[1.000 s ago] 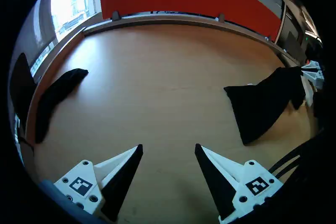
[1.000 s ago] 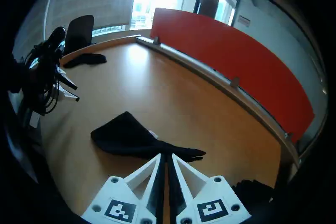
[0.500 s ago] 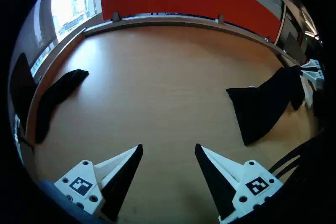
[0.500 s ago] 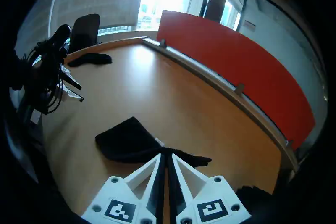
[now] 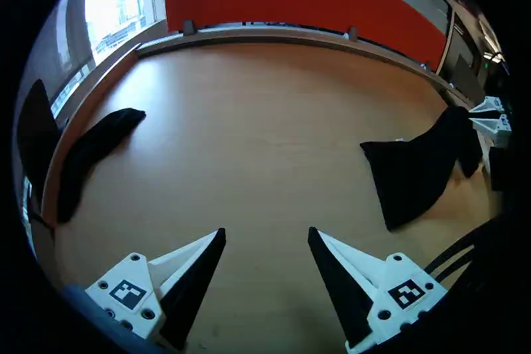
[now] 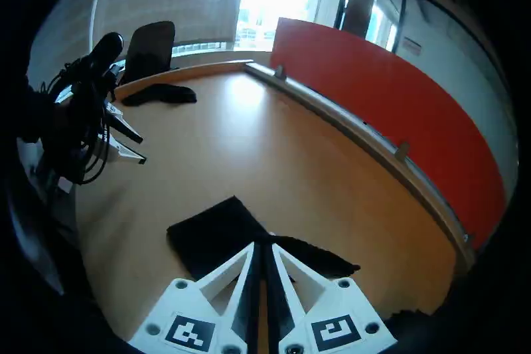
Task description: Fold towel
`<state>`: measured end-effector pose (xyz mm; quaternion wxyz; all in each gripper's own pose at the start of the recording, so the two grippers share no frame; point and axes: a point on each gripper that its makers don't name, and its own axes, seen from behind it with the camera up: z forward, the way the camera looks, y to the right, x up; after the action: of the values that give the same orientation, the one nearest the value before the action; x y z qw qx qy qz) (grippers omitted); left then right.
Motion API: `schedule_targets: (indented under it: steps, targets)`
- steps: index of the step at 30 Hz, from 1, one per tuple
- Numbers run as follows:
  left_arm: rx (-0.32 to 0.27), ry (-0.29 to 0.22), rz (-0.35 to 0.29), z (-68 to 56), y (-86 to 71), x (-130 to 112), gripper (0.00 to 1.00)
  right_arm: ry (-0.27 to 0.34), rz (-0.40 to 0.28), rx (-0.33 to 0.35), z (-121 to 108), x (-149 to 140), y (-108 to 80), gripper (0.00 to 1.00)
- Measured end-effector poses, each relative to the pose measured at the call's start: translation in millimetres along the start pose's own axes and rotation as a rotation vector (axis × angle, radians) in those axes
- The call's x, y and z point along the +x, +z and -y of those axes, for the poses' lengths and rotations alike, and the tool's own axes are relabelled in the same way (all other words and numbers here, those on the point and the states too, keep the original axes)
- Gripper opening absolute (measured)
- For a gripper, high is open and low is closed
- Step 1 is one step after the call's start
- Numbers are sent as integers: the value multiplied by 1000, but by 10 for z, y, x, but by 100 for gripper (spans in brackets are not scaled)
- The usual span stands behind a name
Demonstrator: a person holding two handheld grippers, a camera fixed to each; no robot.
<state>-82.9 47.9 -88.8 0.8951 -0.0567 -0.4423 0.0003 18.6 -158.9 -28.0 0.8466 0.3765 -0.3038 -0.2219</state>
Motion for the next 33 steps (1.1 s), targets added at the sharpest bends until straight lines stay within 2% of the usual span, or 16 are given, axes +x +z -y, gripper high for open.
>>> schedule_targets:
  steps: [16,30,32,33]
  targets:
    - [9,-17,-7,68,-27,0,92,-13,5,70,262,65,171,4]
    - [36,-51,-7,252,-101,-78,92,-14,65,190,760,-111,509,5]
    - [40,-56,-5,279,-110,-100,92,-5,79,192,784,-161,558,10]
    - [41,-58,-4,290,-113,-110,92,0,85,192,791,-182,575,20]
